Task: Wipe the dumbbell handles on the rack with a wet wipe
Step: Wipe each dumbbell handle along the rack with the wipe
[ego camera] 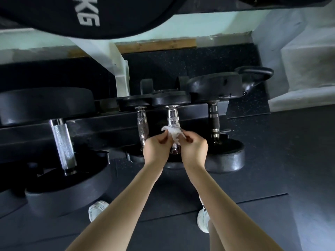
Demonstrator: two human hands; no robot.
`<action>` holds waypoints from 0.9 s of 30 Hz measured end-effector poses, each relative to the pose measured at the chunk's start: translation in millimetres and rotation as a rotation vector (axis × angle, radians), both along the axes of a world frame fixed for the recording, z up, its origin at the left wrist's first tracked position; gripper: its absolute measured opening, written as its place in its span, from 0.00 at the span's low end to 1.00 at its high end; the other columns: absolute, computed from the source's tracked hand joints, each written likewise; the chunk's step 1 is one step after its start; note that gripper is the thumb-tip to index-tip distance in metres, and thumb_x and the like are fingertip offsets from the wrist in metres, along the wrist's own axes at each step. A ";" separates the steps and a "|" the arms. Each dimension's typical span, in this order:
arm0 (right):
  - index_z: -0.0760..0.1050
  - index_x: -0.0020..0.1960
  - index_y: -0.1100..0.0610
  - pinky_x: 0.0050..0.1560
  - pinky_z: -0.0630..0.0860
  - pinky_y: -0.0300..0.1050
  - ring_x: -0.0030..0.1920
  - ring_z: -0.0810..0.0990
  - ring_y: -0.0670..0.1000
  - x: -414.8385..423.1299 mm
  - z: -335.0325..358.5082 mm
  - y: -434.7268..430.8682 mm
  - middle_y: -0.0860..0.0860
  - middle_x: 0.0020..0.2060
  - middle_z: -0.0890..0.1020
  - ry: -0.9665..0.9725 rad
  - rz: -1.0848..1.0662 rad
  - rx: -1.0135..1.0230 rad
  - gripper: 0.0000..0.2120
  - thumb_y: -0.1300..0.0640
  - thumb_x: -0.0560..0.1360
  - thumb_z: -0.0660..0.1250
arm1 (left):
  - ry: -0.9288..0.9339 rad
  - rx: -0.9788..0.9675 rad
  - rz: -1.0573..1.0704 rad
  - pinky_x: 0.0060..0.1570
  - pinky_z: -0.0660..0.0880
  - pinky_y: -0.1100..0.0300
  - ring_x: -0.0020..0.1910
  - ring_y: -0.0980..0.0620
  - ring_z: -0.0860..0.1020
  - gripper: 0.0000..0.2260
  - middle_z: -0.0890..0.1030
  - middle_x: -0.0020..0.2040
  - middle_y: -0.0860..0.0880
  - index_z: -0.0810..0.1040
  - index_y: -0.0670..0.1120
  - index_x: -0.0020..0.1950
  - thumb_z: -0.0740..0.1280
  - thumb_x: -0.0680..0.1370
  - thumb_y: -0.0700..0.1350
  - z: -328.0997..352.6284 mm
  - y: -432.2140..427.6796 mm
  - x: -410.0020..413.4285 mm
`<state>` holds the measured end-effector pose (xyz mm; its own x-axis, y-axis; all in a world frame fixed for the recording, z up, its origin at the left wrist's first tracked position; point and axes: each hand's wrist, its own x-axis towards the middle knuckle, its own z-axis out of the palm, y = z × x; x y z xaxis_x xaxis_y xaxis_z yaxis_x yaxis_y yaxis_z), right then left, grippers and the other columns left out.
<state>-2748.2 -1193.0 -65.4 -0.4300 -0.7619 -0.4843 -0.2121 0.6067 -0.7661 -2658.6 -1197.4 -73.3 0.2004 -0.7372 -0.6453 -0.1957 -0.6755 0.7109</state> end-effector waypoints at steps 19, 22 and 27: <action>0.75 0.39 0.51 0.35 0.67 0.30 0.34 0.73 0.41 11.5 8.8 -40.6 0.43 0.37 0.76 0.264 0.088 -0.117 0.06 0.56 0.72 0.70 | -0.322 -0.404 0.182 0.44 0.72 0.71 0.43 0.58 0.77 0.06 0.80 0.43 0.57 0.81 0.48 0.46 0.68 0.74 0.38 35.5 -24.8 0.7; 0.81 0.44 0.54 0.40 0.70 0.34 0.39 0.78 0.43 10.4 9.1 -37.0 0.44 0.39 0.80 0.213 0.061 -0.123 0.03 0.56 0.74 0.69 | -0.341 -0.491 -0.010 0.42 0.70 0.75 0.40 0.60 0.76 0.06 0.78 0.42 0.57 0.84 0.43 0.50 0.69 0.75 0.40 29.7 -19.5 -3.4; 0.82 0.54 0.54 0.48 0.70 0.29 0.50 0.81 0.44 9.2 10.6 -20.4 0.47 0.49 0.84 0.216 0.167 -0.211 0.09 0.57 0.78 0.64 | -0.170 -0.222 0.094 0.33 0.70 0.75 0.33 0.64 0.75 0.09 0.83 0.41 0.52 0.83 0.44 0.54 0.68 0.77 0.45 20.2 -29.3 -11.9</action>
